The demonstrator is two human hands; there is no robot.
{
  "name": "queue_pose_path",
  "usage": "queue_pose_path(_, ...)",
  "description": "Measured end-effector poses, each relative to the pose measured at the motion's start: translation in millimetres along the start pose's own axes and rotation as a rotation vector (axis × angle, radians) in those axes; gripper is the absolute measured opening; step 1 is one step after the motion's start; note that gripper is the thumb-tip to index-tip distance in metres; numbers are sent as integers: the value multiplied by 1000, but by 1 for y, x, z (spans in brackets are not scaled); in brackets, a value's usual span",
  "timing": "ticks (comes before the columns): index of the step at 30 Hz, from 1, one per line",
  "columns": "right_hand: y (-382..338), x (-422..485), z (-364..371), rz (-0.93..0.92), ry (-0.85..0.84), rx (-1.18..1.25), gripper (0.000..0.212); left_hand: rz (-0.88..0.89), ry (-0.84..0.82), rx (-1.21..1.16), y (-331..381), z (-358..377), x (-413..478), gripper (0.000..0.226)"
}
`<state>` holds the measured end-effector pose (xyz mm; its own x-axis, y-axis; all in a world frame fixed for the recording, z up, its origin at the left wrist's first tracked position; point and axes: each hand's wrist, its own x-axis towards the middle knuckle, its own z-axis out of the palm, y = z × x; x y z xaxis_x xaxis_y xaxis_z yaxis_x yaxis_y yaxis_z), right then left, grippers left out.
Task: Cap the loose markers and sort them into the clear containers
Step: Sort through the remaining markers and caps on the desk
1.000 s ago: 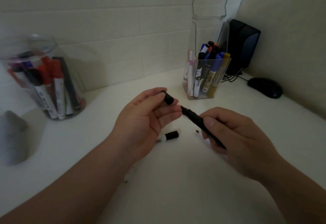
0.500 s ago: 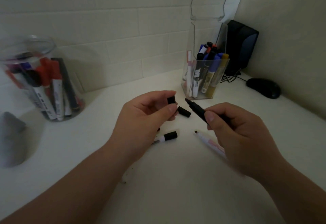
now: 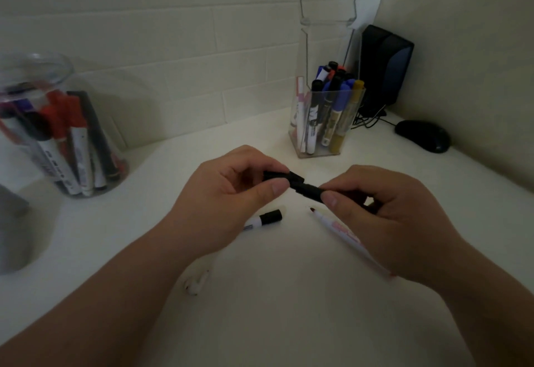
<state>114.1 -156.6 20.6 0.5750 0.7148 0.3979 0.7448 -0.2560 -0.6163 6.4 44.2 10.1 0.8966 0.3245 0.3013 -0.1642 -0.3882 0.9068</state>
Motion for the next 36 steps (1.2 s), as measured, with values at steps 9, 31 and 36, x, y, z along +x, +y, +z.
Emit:
queue_pose_path(9, 3, 2, -21, -224, -84, -132, 18, -138, -136, -124, 4, 22, -4, 16)
queue_pose_path(31, -15, -1, 4, 237, -88, 383, 20, -74, -23, -471, 1, 10, 0, 11)
queue_pose_path(36, -1, 1, 3, 156, -81, -179, 16, -120, 271, -528, -10, -14, 12, 21)
